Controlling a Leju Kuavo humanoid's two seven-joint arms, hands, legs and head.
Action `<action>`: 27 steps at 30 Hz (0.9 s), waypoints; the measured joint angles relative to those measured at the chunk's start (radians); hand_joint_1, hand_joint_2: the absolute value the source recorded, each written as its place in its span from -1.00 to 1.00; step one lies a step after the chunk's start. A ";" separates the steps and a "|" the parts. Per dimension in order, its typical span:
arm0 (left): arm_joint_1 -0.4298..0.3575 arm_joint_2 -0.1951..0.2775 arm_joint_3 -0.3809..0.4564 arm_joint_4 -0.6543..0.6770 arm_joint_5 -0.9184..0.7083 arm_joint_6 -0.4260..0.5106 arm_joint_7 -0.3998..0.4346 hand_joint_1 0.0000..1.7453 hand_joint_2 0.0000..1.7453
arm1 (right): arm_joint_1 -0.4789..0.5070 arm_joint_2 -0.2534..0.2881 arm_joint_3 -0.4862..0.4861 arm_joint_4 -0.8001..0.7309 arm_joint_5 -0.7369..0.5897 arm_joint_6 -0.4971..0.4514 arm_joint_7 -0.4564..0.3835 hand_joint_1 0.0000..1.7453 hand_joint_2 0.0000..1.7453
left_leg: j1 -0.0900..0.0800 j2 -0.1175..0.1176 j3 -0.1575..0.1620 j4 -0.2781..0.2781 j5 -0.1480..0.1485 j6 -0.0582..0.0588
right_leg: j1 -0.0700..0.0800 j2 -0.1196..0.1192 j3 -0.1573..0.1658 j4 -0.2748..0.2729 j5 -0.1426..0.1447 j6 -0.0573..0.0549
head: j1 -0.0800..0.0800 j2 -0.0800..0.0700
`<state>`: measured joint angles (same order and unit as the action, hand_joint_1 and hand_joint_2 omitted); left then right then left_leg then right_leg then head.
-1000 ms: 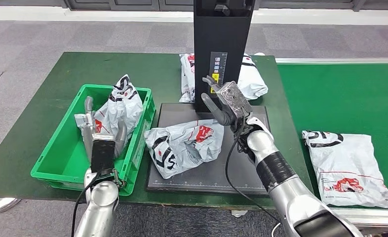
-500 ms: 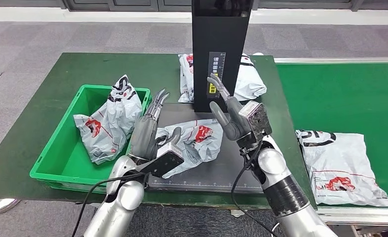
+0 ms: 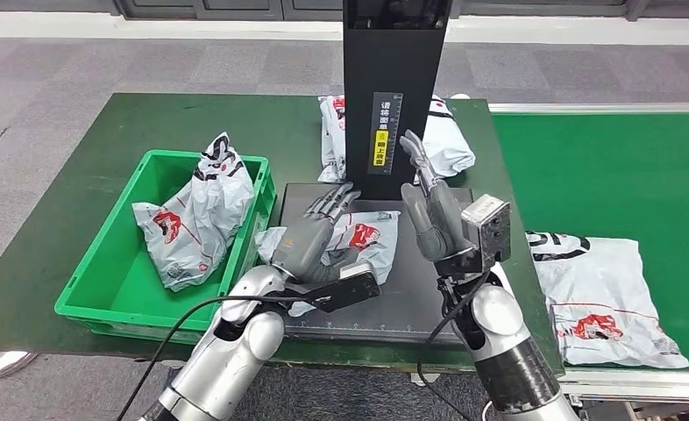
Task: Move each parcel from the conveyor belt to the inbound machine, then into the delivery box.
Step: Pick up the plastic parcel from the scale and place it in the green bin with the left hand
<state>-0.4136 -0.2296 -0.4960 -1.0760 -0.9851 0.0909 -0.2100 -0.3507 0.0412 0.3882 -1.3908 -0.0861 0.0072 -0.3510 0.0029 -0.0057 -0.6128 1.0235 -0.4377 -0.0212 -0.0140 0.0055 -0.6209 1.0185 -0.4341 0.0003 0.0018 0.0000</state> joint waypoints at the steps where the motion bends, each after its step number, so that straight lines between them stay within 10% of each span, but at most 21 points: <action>1: -0.019 -0.002 -0.004 0.042 -0.011 -0.013 0.024 -1.00 1.00 | 0.023 0.000 -0.011 -0.023 0.003 -0.016 0.001 -1.00 -1.00 | 0.000 -0.001 0.000 0.000 0.000 0.000 | 0.000 -0.001 0.000 0.000 0.000 0.000 | 0.000 0.000; 9: -0.174 -0.019 -0.026 0.393 -0.102 -0.091 0.178 -0.84 1.00 | 0.177 0.006 -0.078 -0.195 0.065 -0.069 0.016 -1.00 -1.00 | 0.000 0.001 0.000 0.000 0.000 0.000 | 0.000 0.001 0.000 0.000 0.000 0.000 | 0.000 0.000; 13: -0.231 -0.032 -0.050 0.509 -0.158 -0.137 0.229 1.00 1.00 | 0.219 0.012 -0.093 -0.252 0.082 -0.094 0.017 -1.00 -1.00 | 0.000 0.000 0.000 0.000 0.000 0.000 | 0.000 0.000 0.001 0.000 0.000 0.000 | 0.000 0.000; 27: -0.331 -0.042 -0.120 0.669 -0.244 -0.124 0.280 1.00 1.00 | 0.295 0.013 -0.128 -0.308 0.066 -0.115 -0.048 -1.00 -1.00 | 0.000 0.001 0.007 -0.001 -0.001 0.000 | 0.000 0.000 0.007 0.000 0.000 -0.001 | 0.000 0.000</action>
<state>-0.7445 -0.2713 -0.6165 -0.4070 -1.2296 -0.0331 0.0701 -0.0553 0.0546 0.2606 -1.6991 -0.0198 -0.1080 -0.3990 0.0030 -0.0047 -0.6062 1.0221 -0.4386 -0.0216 -0.0138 0.0058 -0.6139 1.0186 -0.4344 -0.0003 0.0019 -0.0001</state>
